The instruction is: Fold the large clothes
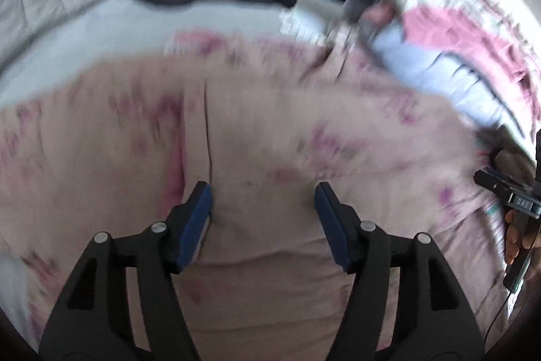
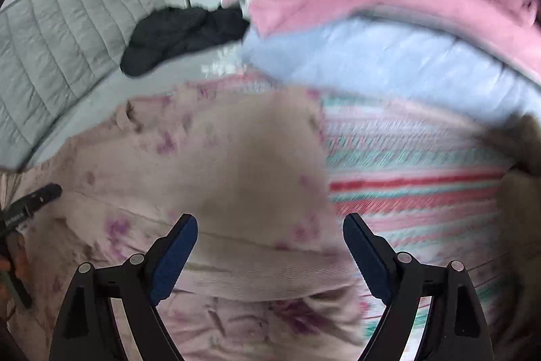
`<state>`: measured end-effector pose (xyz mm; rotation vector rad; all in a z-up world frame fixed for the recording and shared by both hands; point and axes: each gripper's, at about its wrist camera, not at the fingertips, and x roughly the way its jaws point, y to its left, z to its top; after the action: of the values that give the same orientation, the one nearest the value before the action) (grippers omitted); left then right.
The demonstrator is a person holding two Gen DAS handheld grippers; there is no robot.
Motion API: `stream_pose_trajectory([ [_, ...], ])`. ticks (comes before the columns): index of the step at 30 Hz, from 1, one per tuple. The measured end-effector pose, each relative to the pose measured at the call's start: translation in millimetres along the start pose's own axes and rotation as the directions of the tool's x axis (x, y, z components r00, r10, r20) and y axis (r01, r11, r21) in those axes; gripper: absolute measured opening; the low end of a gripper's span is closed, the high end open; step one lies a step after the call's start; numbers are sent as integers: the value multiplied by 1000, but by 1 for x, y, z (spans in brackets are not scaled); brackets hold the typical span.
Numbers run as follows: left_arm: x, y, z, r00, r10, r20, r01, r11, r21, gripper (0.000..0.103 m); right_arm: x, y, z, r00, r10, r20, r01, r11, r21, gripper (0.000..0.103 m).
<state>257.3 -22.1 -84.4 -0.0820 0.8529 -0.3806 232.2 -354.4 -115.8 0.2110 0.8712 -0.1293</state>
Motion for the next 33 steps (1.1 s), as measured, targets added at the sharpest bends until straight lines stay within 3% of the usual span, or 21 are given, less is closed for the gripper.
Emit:
stream_pose_trajectory([
  [2, -1, 2, -10, 999, -19, 47, 19, 1000, -3, 66, 14, -7, -13, 1000, 11, 1, -11, 1000, 22, 90],
  [4, -8, 2, -7, 1000, -17, 18, 17, 1000, -2, 70, 5, -7, -14, 999, 9, 34, -10, 999, 39, 89],
  [6, -17, 2, -2, 999, -21, -26, 20, 1000, -23, 82, -10, -6, -8, 1000, 5, 27, -7, 998, 66, 90],
  [12, -74, 22, -4, 997, 45, -62, -55, 984, -168, 86, -83, 13, 8, 998, 3, 68, -11, 992, 122, 90],
  [18, -149, 54, -14, 980, 199, -11, -197, 957, -214, 91, -130, 41, -3, 996, 66, 63, -77, 976, 204, 96],
  [21, -183, 85, -25, 961, 274, 38, -253, 926, -281, 94, -138, 53, -16, 993, 101, 60, -113, 966, 233, 96],
  [24, -209, 125, -44, 926, 364, 101, -306, 880, -365, 96, -136, 64, -32, 988, 148, 53, -156, 956, 248, 96],
  [26, -221, 154, -61, 881, 446, 156, -352, 840, -413, 96, -132, 70, -46, 988, 150, 37, -155, 965, 213, 96],
  [30, -240, 215, -76, 831, 534, 156, -416, 782, -465, 96, -133, 71, -60, 993, 120, -1, -118, 982, 145, 96],
  [31, -248, 230, -81, 807, 565, 173, -428, 761, -488, 96, -135, 69, -62, 994, 107, 5, -107, 985, 139, 96],
  [32, -255, 243, -86, 793, 581, 181, -432, 747, -506, 96, -139, 67, -63, 996, 93, 18, -94, 985, 143, 96],
  [33, -259, 251, -89, 792, 580, 187, -426, 746, -512, 96, -141, 64, -64, 996, 89, 24, -91, 985, 147, 96],
])
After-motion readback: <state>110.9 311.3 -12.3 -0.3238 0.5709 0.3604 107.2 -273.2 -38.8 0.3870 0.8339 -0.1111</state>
